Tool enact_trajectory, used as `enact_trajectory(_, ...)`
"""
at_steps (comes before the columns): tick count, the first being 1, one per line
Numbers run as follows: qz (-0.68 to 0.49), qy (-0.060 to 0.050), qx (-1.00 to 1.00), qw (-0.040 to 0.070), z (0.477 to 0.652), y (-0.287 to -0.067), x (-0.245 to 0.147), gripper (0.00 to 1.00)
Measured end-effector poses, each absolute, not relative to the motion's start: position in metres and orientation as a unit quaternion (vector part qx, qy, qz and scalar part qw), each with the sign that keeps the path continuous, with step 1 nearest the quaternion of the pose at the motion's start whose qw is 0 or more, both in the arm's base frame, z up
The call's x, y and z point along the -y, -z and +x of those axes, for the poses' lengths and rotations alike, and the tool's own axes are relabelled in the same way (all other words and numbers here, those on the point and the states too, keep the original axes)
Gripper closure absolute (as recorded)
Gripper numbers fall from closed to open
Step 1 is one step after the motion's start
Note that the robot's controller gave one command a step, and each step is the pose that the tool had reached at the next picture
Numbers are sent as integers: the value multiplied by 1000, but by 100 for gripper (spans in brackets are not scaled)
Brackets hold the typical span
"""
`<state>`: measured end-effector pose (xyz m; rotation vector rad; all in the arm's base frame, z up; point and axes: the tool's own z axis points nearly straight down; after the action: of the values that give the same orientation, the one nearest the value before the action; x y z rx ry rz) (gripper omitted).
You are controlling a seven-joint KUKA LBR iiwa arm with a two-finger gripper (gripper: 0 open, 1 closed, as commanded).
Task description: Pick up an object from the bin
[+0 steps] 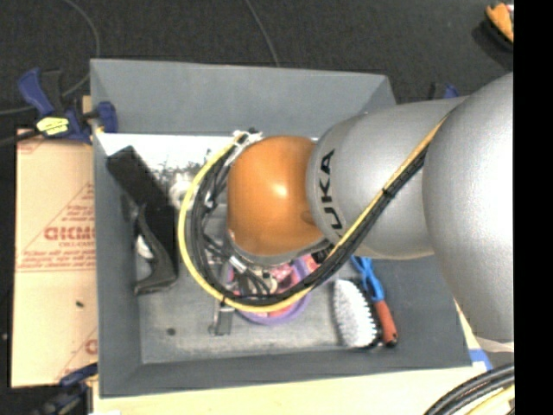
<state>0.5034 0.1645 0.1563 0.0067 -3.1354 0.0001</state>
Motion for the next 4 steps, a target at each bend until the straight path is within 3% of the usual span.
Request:
enact_trajectory(1,0,1,1000,-1,506,-161,-164,0)
enact_trajectory(2,201,0,980,-1,603,-78,-98,0)
enact_trajectory(3,187,-7,982,0,580,-75,-166,0)
enact_trajectory(4,359,-1,933,-5,607,-72,-138,0)
